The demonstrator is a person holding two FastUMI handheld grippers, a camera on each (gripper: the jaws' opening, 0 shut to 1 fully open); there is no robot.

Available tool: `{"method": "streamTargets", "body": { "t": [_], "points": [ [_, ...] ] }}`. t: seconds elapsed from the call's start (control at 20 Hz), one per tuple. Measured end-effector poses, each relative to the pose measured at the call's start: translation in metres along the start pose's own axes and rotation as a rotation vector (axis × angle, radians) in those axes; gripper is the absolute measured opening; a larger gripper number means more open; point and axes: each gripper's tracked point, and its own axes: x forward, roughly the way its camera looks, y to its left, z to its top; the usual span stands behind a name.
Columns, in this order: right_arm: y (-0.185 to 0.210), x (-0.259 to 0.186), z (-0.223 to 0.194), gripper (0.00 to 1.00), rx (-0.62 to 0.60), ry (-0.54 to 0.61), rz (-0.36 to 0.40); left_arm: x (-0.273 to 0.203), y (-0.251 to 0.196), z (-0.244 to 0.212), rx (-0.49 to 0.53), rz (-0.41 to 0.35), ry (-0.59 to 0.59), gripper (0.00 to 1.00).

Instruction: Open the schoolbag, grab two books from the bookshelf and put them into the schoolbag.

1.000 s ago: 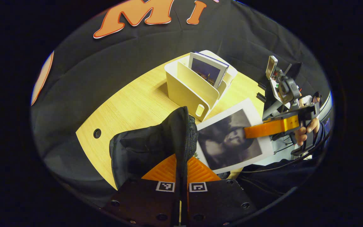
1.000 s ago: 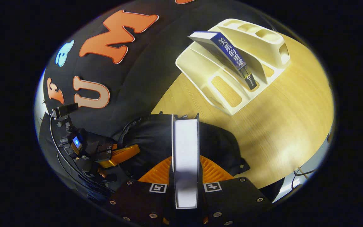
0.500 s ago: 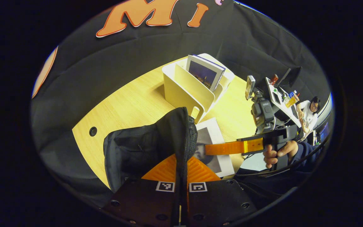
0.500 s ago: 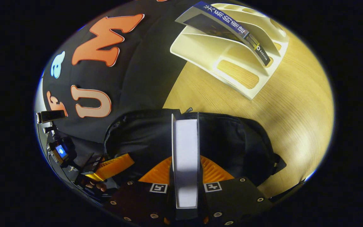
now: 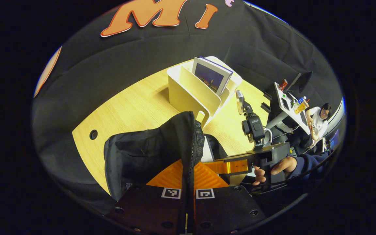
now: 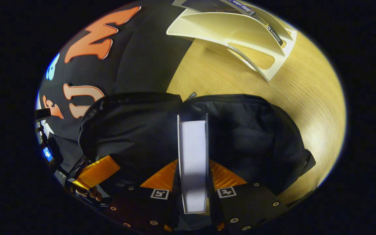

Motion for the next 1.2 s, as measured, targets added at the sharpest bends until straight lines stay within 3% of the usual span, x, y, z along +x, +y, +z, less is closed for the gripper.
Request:
{"method": "streamTargets", "body": {
  "t": [0.1, 0.15, 0.2, 0.25, 0.3, 0.5, 0.9, 1.2],
  "points": [
    [-0.018, -0.010, 0.002, 0.51, -0.070, 0.012, -0.078, 0.003, 0.001, 0.002, -0.001, 0.004, 0.003, 0.03],
    [-0.027, -0.016, 0.004, 0.64, -0.087, 0.018, -0.111, 0.004, 0.001, 0.000, -0.004, 0.004, 0.004, 0.03],
    [-0.034, -0.023, 0.006, 0.54, -0.106, 0.030, -0.143, 0.004, 0.000, 0.000, -0.009, 0.006, 0.006, 0.03],
    [-0.041, -0.029, 0.009, 0.79, -0.137, 0.040, -0.168, 0.005, 0.000, -0.002, -0.012, 0.008, 0.008, 0.03],
    [-0.046, -0.039, 0.014, 0.82, -0.172, 0.040, -0.192, 0.007, 0.001, -0.002, -0.015, 0.014, 0.009, 0.03],
    [-0.063, -0.072, 0.037, 0.84, -0.270, 0.050, -0.278, 0.014, 0.001, -0.002, -0.029, 0.024, 0.016, 0.03],
    [-0.064, -0.123, 0.089, 0.85, -0.384, 0.066, -0.334, 0.025, 0.001, -0.001, -0.088, 0.048, 0.037, 0.03],
    [-0.055, -0.170, 0.151, 0.85, -0.510, 0.062, -0.402, 0.034, 0.002, 0.005, -0.128, 0.071, 0.048, 0.03]
  ]
}}
